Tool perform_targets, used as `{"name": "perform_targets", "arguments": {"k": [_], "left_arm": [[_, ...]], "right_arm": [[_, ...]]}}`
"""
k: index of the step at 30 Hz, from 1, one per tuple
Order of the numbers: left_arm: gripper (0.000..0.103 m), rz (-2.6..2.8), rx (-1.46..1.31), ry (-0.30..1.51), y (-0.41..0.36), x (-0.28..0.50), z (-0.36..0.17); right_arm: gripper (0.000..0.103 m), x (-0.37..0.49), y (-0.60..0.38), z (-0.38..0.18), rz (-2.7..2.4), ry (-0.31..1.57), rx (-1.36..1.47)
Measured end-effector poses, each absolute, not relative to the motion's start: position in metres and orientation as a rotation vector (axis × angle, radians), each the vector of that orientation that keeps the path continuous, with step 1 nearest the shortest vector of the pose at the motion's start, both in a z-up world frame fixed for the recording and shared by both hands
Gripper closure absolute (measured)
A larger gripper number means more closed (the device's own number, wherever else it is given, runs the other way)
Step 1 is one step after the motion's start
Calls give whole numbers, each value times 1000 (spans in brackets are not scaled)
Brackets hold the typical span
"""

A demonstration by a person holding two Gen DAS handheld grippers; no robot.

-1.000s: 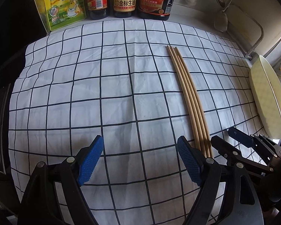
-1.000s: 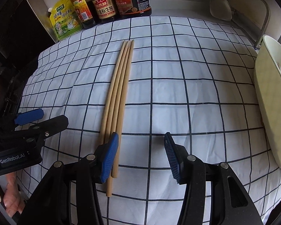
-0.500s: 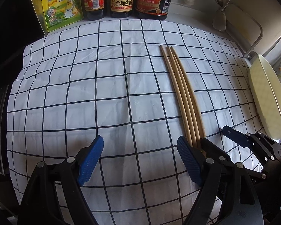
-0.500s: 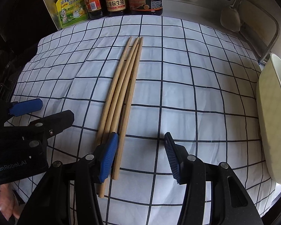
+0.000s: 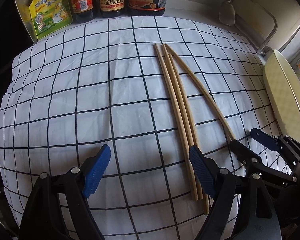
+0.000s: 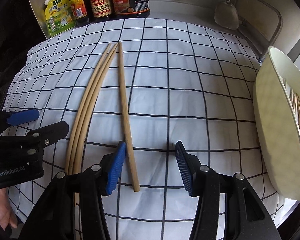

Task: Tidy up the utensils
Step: 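Separate one wooden chopstick from the row with the right tool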

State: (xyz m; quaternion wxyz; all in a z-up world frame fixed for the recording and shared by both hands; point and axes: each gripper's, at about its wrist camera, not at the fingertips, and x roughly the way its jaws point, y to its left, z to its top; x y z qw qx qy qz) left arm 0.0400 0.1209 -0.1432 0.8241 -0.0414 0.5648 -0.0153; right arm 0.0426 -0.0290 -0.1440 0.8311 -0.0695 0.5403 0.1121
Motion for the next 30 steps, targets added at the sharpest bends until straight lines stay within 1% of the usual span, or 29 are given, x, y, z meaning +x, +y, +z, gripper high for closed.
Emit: {"name": "perform_targets", "arguments": {"k": [6, 13, 14, 18, 23, 28, 30], "left_arm": [[24, -26, -57, 1203, 116, 41, -147], [20, -4, -35, 1211, 117, 41, -149], [22, 2, -26, 1217, 117, 41, -151], [19, 24, -10, 1212, 118, 43, -152], [15, 43, -11, 1197, 123, 57, -152], [14, 54, -16, 1174, 125, 76, -153], [15, 55, -28, 1170, 126, 81, -154]], "right_arm": [[54, 42, -38, -144, 243, 1142, -121], [54, 42, -32, -143, 267, 1134, -123], [54, 43, -31, -143, 270, 1134, -124], [54, 48, -26, -144, 284, 1130, -136], [54, 55, -22, -143, 288, 1093, -147], [54, 65, -13, -148, 317, 1084, -174], [55, 67, -8, -148, 324, 1071, -196]]}}
